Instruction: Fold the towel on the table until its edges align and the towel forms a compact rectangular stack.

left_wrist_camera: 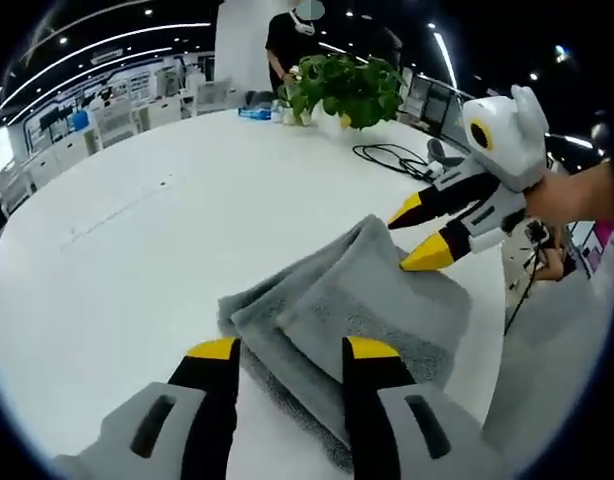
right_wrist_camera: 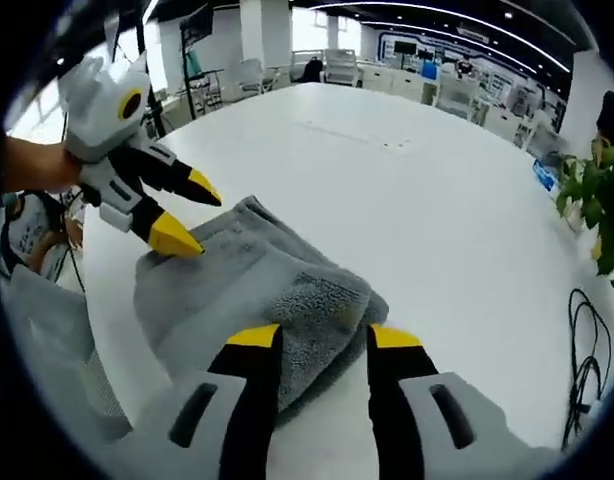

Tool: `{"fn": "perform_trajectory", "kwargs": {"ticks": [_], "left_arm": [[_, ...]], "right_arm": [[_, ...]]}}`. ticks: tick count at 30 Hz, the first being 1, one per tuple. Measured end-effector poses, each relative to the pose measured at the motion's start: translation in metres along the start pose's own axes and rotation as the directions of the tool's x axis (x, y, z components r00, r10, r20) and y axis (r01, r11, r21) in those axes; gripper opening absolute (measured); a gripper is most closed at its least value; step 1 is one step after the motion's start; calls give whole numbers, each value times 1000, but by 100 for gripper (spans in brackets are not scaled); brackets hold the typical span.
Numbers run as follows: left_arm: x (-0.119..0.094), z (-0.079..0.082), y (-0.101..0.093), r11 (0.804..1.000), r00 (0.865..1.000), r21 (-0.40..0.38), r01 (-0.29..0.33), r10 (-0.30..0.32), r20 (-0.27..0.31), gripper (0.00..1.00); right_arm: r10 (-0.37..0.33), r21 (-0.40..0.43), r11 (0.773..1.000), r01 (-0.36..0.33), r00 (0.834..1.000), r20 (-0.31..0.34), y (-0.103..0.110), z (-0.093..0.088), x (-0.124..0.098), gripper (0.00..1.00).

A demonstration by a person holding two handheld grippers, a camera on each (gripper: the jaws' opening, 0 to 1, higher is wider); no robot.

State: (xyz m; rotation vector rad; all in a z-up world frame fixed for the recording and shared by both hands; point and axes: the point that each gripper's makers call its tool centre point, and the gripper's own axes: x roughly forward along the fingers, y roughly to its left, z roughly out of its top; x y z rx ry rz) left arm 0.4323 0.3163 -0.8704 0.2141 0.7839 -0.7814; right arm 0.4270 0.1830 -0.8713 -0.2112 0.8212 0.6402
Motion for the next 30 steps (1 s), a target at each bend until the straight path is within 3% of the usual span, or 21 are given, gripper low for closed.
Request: {"fn": "perform_trajectory", "kwargs": {"ticks": [4, 11, 14, 18, 25, 30], "left_arm": [[0, -8, 2, 1000, 1000, 3, -3, 3, -13, 45], [1, -20, -2, 1000, 999, -22, 10, -11, -37, 45], [4, -25, -7, 999, 998, -30, 23, -25, -51, 42], [7, -29, -17, 999, 998, -32, 38, -40, -58, 37], [16, -32, -22, 998, 997, -52, 24, -28, -71, 37], [19, -30, -21, 999, 996, -43, 16, -20, -92, 36]], "right_arm": [[5, 24, 1000, -5, 1000, -6, 4, -6, 3, 47], [19, 67, 998, -17, 999, -32, 7, -19, 8, 49], [58, 139, 989, -48, 996, -71, 11, -32, 13, 47], [65, 156, 986, -54, 995, -71, 1, -34, 19, 46], [102, 112, 989, -93, 992, -79, -1, -34, 23, 41], [92, 20, 996, -91, 992, -90, 1, -28, 29, 39]]}}
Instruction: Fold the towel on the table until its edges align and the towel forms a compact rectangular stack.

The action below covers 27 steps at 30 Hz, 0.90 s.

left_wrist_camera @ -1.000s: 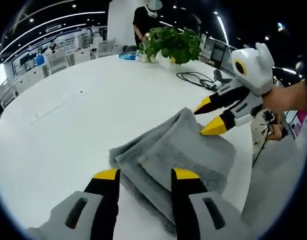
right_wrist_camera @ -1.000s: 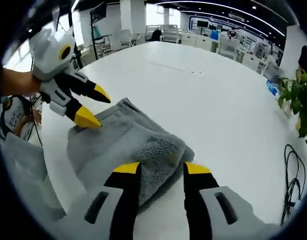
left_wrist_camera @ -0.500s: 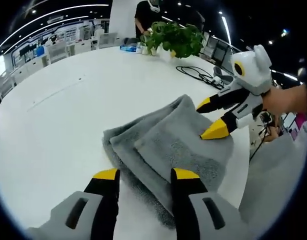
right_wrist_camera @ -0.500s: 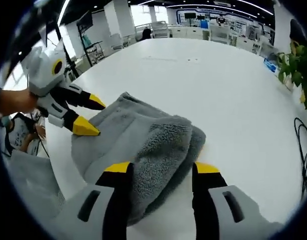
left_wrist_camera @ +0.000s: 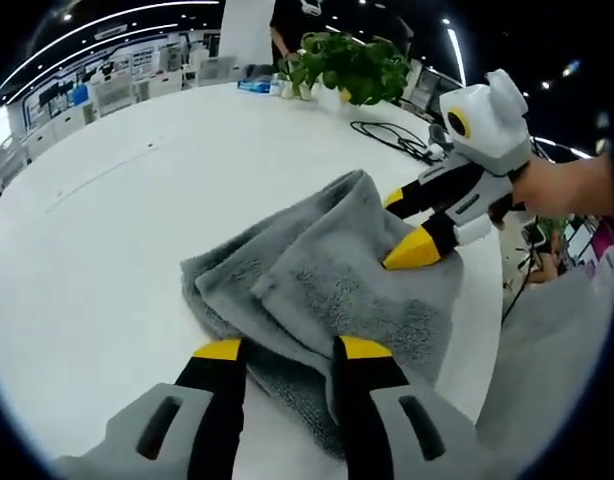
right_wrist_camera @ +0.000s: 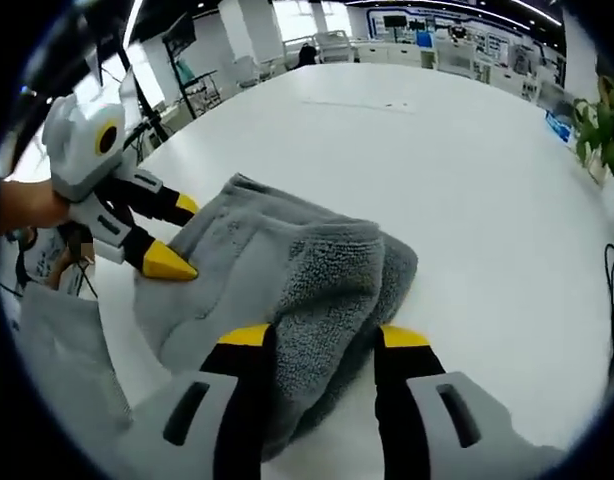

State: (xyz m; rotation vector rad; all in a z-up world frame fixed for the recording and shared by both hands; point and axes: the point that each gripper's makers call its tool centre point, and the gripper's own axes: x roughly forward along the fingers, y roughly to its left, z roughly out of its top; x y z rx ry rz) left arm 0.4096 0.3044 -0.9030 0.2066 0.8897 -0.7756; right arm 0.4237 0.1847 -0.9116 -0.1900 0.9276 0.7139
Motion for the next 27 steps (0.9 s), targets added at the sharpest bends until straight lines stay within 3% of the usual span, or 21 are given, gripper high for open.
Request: {"fn": "perform_trajectory", "kwargs": {"ticks": [10, 27], "left_arm": [[11, 15, 18, 1000, 999, -3, -21, 21, 27, 35], [28, 47, 62, 998, 998, 24, -61, 61, 8, 34]], "right_arm": [[-20, -7, 1000, 20, 999, 32, -19, 15, 10, 38], [-75, -27, 997, 77, 994, 81, -45, 57, 35, 37]]}}
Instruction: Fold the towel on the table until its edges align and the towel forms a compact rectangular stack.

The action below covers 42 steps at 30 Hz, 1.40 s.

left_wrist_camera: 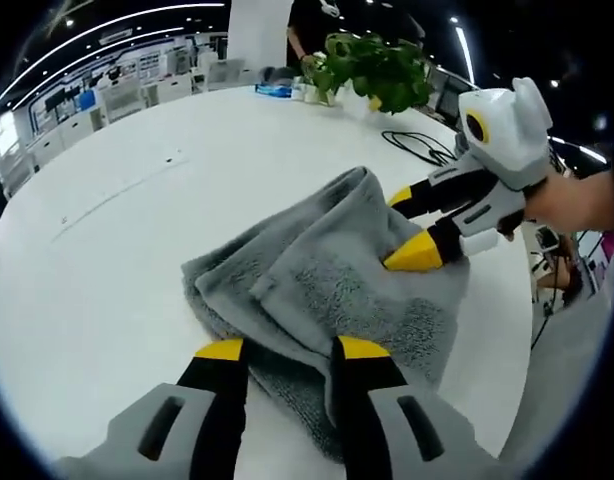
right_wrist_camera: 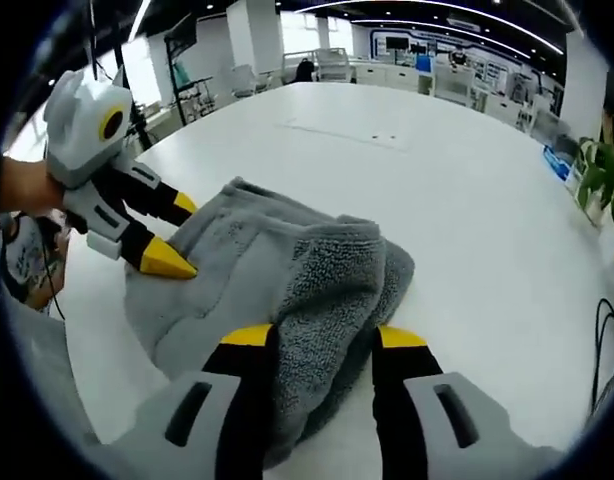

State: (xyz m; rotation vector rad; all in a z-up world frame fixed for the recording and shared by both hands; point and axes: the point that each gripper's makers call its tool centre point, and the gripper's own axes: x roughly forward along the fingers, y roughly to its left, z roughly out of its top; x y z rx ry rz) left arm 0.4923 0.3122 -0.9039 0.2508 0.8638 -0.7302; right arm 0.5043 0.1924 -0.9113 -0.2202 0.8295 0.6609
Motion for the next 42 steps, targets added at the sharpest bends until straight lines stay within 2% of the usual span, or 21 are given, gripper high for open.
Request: {"fn": "perform_trajectory", "kwargs": {"ticks": [14, 18, 23, 26, 31, 34, 36, 38, 42], "left_arm": [[9, 15, 24, 999, 1000, 29, -20, 21, -23, 34], [9, 16, 29, 999, 999, 20, -41, 41, -18, 34], [8, 21, 34, 993, 996, 84, -85, 87, -25, 35], [7, 22, 38, 994, 994, 56, -98, 100, -33, 36], [-1, 25, 44, 993, 994, 57, -104, 105, -15, 40], [-5, 26, 44, 992, 993, 55, -116, 116, -11, 41], [-8, 31, 44, 988, 992, 88, -127, 127, 6, 38], [-15, 33, 52, 968, 985, 188, -169, 170, 10, 30], [-20, 22, 59, 975, 984, 140, -171, 177, -27, 32]], "right_arm": [[-10, -37, 999, 9, 1000, -11, -19, 23, 22, 36], [-15, -75, 997, 14, 1000, -16, -14, 28, 25, 35], [-19, -61, 998, 18, 1000, -10, -10, 29, 25, 34], [-23, -65, 998, 22, 1000, -12, -12, 32, 27, 35], [-35, -57, 998, 35, 999, -10, -13, 36, 23, 37], [-38, -49, 998, 40, 999, 23, -11, 39, 16, 37], [-44, -60, 997, 46, 998, 34, -12, 40, 13, 37], [-48, -74, 996, 51, 998, 42, -12, 42, 7, 37], [-60, -96, 993, 64, 997, 40, -16, 46, 5, 36]]}}
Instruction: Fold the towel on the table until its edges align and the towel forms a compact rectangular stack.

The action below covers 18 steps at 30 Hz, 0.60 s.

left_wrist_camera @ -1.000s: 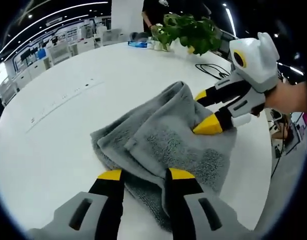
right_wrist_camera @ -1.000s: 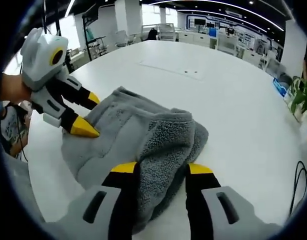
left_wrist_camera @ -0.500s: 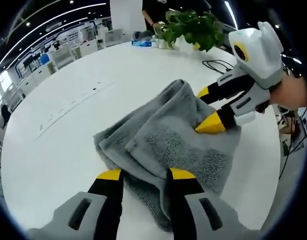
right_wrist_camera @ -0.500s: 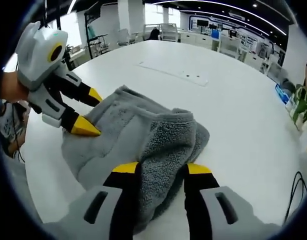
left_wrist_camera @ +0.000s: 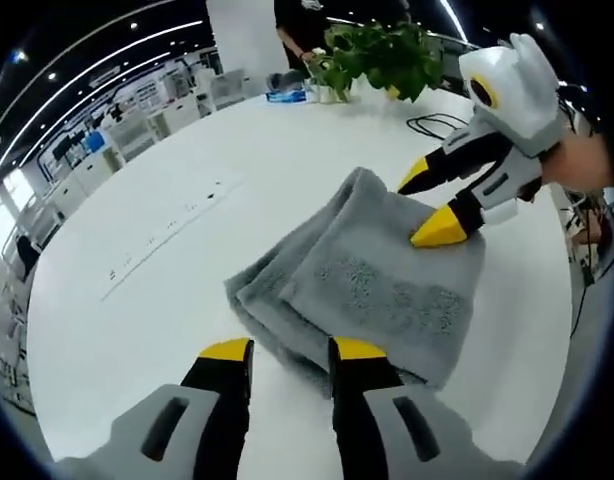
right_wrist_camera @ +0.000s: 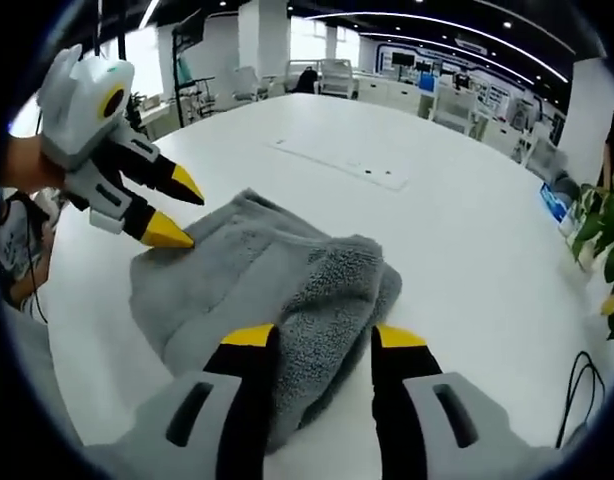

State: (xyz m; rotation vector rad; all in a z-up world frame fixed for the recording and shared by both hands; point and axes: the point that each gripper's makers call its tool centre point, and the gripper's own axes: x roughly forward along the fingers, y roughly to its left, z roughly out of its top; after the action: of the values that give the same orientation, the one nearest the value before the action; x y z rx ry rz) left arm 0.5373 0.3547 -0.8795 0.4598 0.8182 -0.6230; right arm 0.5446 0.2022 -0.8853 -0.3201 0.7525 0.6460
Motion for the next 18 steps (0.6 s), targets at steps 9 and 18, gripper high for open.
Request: {"fn": "perform_trajectory", "kwargs": {"ticks": [9, 18], "left_arm": [[-16, -10, 1, 998, 999, 44, -38, 39, -19, 31], [-50, 4, -1, 996, 996, 54, -71, 69, 53, 43]], "right_arm": [[7, 46, 999, -9, 1000, 25, 7, 2, -29, 39], [22, 40, 999, -24, 999, 46, 11, 7, -49, 53]]}}
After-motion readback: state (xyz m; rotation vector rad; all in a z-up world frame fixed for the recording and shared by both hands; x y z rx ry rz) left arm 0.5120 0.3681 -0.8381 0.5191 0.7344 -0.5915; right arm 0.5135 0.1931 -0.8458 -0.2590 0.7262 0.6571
